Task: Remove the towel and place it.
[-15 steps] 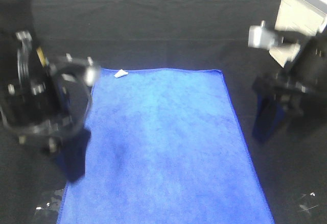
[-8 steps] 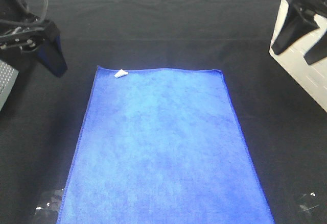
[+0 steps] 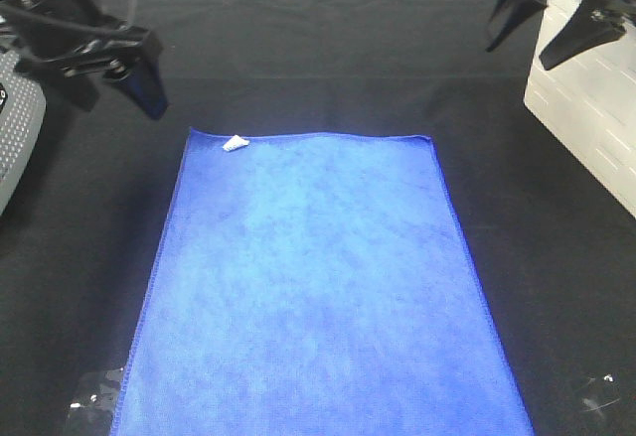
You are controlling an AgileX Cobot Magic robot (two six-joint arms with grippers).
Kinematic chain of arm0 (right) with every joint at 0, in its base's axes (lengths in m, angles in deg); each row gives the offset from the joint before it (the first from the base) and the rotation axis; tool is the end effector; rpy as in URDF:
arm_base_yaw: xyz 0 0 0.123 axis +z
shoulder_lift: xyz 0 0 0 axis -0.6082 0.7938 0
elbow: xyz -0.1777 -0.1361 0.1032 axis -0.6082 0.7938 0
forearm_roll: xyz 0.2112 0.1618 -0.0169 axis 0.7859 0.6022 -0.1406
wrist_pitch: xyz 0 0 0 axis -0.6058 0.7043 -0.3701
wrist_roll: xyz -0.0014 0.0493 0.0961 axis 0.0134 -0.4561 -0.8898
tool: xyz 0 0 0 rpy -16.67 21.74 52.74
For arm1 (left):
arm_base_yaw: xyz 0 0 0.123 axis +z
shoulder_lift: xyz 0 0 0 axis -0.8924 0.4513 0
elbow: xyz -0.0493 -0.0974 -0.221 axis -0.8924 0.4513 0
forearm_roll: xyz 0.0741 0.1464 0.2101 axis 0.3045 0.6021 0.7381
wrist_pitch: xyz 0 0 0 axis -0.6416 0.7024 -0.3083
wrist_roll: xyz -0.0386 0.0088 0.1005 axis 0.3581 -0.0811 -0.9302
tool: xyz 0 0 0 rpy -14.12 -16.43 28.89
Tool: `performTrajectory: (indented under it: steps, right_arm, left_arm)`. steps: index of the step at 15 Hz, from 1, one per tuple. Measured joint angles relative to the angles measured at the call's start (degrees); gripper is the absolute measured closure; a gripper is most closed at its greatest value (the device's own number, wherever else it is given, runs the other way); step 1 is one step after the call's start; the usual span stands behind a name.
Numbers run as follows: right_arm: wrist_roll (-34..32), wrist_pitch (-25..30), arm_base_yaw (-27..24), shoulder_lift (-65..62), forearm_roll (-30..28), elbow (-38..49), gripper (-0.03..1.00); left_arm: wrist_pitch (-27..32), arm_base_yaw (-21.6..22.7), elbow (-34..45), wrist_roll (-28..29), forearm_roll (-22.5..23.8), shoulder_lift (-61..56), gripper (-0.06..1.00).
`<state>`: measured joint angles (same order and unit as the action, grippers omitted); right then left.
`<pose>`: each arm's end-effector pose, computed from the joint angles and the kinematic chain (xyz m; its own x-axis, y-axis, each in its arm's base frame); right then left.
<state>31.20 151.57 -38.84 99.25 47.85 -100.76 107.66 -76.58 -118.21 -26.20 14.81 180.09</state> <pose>0.4322 0.0338 0.2227 -0.9550 -0.0261 -0.2953 -0.1420 0.9147 0.3783 0.3926 -0.1135 0.1982 -0.9054 0.2475 -0.3450 0.3157 0.9357 -0.1574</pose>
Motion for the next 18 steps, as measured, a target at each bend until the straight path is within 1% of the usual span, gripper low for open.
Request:
performTrajectory:
  steps: [2,4,6,7,9,11,14,18]
  right_arm:
    - [0.0,0.0,1.09,3.44,-0.8,-3.32,0.19]
    - [-0.11,0.06,3.61,6.7,-4.13,-5.67,0.18]
    - [-2.23,0.06,6.07,10.71,-9.4,-8.42,0.18]
    - [-2.86,0.06,6.88,12.61,-10.83,-10.2,0.18]
    - [-3.09,0.06,7.1,16.33,-11.06,-13.46,0.18]
    - [-3.04,0.0,7.05,19.65,-11.34,-15.76,0.18]
    - [-2.86,0.0,7.05,23.15,-11.29,-16.39,0.18]
    - [-2.69,-3.5,7.05,25.95,-11.23,-16.73,0.18]
  left_arm:
    - [-0.06,0.06,-6.53,2.41,0.52,4.87,0.15]
    - [1.78,0.97,-12.66,3.9,0.52,10.71,0.1]
    - [3.72,2.92,-18.11,4.81,0.4,15.64,0.09]
    - [4.01,4.07,-20.0,4.87,0.29,17.65,0.09]
    - [4.64,6.47,-22.75,4.81,-1.78,22.06,0.09]
    - [4.7,8.37,-23.95,2.52,-4.76,25.44,0.09]
    - [2.75,9.11,-24.06,-1.72,-7.68,29.68,0.09]
    - [-1.72,9.11,-24.12,-7.22,-13.81,32.49,0.09]
